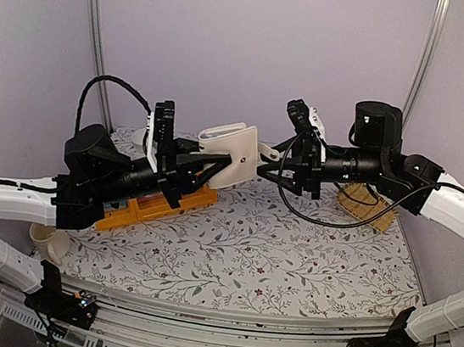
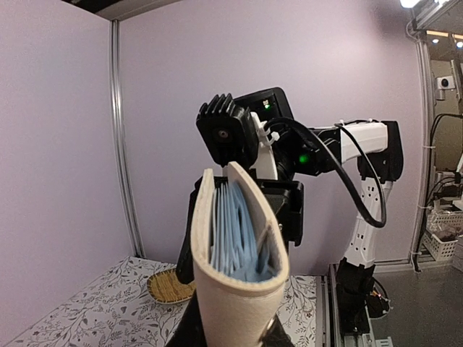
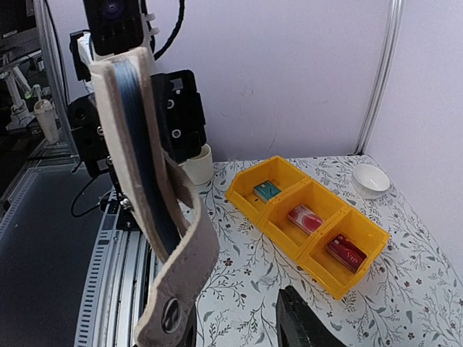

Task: Take the credit cards out of the card holder
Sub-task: Unfold the card slot from the card holder.

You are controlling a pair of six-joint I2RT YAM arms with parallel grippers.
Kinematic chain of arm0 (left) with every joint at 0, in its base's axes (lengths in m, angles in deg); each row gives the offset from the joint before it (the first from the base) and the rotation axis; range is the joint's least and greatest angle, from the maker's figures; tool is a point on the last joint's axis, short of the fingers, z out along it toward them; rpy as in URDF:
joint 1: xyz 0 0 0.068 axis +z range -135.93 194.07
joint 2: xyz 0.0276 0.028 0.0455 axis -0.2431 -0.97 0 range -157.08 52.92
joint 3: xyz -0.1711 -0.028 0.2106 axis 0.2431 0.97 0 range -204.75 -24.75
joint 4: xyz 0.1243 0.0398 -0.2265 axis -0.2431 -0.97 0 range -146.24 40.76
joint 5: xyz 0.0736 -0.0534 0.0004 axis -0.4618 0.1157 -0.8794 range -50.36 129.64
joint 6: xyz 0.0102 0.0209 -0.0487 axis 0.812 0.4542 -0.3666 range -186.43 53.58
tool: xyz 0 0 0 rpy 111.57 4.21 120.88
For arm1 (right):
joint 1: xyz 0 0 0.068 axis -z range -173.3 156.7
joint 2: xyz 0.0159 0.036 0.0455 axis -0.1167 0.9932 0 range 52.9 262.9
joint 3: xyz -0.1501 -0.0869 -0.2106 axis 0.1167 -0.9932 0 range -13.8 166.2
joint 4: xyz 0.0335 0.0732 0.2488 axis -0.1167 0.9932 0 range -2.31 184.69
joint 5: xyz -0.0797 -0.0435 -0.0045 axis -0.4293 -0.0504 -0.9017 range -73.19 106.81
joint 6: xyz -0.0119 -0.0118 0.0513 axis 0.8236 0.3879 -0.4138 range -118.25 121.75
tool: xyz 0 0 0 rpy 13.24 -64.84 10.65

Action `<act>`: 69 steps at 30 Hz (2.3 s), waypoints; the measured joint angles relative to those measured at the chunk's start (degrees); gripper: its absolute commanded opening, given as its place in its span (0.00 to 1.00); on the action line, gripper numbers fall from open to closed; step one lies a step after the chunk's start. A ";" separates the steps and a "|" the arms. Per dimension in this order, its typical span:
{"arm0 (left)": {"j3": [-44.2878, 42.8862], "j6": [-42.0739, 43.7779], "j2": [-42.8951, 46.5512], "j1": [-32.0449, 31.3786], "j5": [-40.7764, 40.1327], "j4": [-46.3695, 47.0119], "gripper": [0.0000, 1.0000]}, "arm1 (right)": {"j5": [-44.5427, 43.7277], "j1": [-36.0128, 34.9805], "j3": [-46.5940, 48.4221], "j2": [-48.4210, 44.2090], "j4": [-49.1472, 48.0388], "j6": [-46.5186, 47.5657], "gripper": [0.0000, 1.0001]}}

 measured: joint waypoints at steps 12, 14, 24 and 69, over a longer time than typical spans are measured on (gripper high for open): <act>-0.68 0.02 -0.81 0.96 0.83 -4.46 0.00 | 8.44 0.00 2.54 -2.12 6.14 3.65 0.74; -0.79 0.00 -0.96 0.98 1.11 -4.57 0.00 | 8.37 0.00 2.54 -2.01 5.86 3.48 0.65; -1.27 0.20 -1.88 0.98 1.68 -5.11 0.00 | 5.18 0.00 2.91 0.15 4.76 1.49 0.82; -2.14 2.12 -3.65 1.01 -0.72 -6.93 0.00 | -3.76 0.55 0.92 0.46 4.94 -2.56 0.01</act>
